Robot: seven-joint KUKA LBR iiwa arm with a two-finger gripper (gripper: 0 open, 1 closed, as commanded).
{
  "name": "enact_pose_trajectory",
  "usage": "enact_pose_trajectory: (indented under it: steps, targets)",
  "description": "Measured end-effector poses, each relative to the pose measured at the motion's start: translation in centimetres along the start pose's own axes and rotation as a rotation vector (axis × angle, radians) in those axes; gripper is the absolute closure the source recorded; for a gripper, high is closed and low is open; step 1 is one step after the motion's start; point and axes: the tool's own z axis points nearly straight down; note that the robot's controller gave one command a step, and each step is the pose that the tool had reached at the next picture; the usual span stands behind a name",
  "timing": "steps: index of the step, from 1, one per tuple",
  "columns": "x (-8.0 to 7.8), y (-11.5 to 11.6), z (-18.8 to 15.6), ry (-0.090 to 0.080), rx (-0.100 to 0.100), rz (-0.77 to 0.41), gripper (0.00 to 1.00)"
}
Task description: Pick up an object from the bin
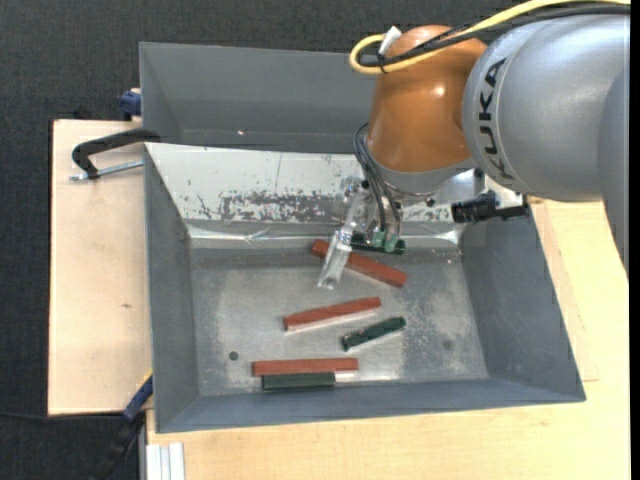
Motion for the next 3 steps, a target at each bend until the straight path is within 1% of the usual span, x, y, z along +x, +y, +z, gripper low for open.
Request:
enact_pose_trajectory:
  steps: [1,2,3]
  targets:
    - [0.0,0.0,0.1,-0.001,0.0,-0.002,0.0]
    - [-0.4,-2.2,1.3,0.002,0.0,-0.222,0.0]
    - [-2.0,-3.0,7.5,-0.004,0.0,-0.245,0.0]
